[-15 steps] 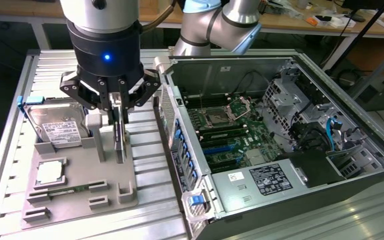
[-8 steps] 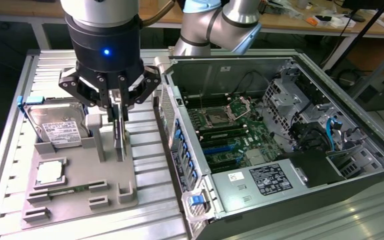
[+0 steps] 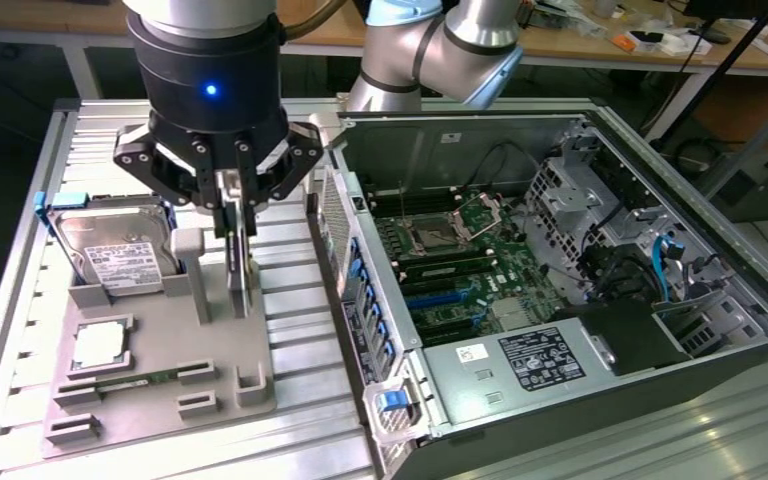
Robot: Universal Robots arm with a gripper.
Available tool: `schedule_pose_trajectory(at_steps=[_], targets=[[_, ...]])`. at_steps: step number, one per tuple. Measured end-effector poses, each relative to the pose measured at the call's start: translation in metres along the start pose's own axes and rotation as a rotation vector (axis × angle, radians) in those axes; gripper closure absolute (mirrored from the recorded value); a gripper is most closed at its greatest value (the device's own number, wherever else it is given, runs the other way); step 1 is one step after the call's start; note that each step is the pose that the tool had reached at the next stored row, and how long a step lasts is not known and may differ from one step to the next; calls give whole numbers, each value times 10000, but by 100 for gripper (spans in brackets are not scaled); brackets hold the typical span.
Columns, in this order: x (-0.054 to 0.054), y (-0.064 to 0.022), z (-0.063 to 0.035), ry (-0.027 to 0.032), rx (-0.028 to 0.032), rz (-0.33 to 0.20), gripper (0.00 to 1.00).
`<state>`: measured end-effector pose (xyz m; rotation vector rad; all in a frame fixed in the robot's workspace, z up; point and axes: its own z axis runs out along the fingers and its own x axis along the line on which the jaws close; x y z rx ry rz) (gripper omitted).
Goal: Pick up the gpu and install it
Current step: 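Pick up the gpu and move the gpu toward the slot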
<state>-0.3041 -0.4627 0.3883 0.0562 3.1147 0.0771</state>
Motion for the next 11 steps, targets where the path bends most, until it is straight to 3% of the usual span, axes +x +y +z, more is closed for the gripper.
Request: schedule_pose_trajectory(at_steps=[11], targets=[[-3,7,-133,5,1,0,73]])
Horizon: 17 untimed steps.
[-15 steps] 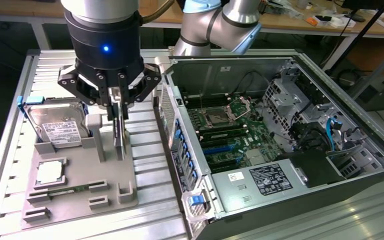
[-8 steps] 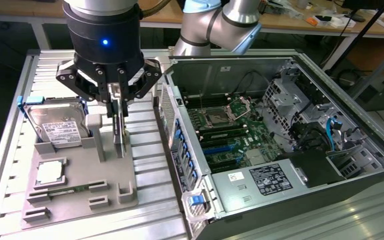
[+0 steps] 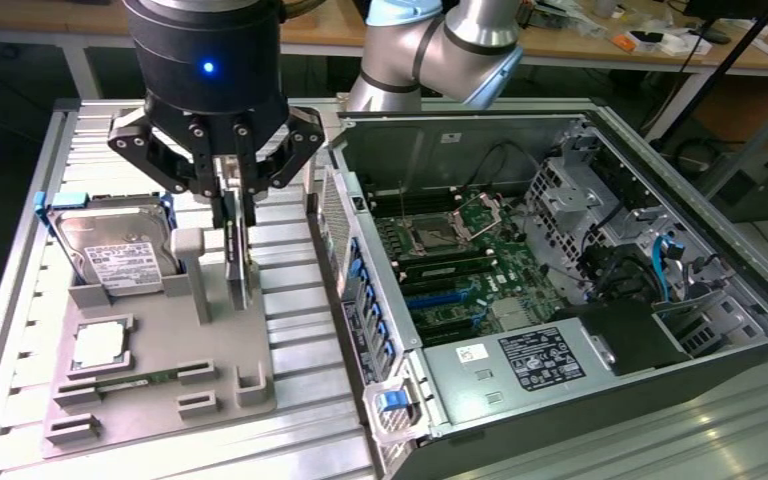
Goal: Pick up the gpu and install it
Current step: 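Pick up the gpu and move the gpu toward the slot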
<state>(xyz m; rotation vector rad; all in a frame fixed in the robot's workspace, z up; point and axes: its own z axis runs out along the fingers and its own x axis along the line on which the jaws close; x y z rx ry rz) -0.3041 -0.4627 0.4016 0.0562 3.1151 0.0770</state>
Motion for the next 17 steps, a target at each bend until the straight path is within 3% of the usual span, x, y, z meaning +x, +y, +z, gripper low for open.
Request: schedule_pose_trajectory(at_steps=[17], targets=[[-5,11,-228,1,-1,0,73]])
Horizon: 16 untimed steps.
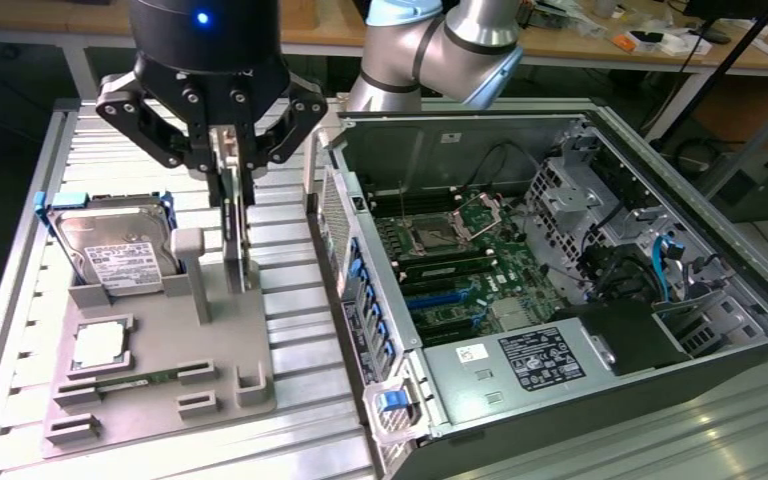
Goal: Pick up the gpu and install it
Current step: 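Pick up the gpu and move the gpu toward the slot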
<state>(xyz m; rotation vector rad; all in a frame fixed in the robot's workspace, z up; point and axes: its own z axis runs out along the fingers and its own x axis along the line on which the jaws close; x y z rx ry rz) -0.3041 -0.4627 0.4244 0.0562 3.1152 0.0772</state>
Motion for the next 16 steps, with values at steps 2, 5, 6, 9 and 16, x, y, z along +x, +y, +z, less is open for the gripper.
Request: schedule_pose_trajectory(at_steps=[2,5,6,9,16], targets=[[-1,1,-24,1,1,0,73],[-2,3,-64,2,1,0,73],[-2,4,-74,2,1,0,73],[-2,4,-82,1,0,0,73],[-15,5,-83,3,2,-1,73]])
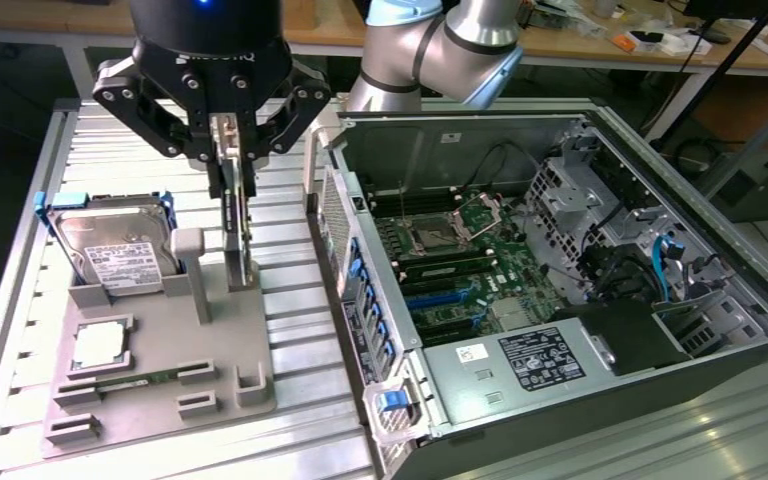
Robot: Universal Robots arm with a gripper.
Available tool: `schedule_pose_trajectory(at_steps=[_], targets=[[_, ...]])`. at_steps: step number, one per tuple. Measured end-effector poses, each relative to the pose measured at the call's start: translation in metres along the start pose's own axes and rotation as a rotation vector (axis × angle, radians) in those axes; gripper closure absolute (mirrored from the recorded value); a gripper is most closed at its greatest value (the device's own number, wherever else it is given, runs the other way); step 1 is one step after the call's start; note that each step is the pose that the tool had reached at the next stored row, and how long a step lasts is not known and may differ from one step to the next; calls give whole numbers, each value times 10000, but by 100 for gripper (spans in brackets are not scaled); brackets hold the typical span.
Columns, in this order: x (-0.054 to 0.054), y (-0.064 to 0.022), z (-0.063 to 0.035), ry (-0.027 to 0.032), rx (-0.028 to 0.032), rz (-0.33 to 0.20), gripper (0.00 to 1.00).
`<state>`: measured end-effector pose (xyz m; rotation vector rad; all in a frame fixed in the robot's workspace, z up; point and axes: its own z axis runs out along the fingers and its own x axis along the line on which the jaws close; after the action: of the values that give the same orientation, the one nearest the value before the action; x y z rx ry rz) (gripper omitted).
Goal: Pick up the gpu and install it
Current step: 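Pick up the gpu and move the gpu toward the slot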
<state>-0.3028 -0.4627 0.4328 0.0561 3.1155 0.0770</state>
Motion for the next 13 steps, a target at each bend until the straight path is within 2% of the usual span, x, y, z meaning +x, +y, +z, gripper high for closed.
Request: schedule_pose_trajectory(at_steps=[13], targets=[[-103,4,3,7,0,1,73]])
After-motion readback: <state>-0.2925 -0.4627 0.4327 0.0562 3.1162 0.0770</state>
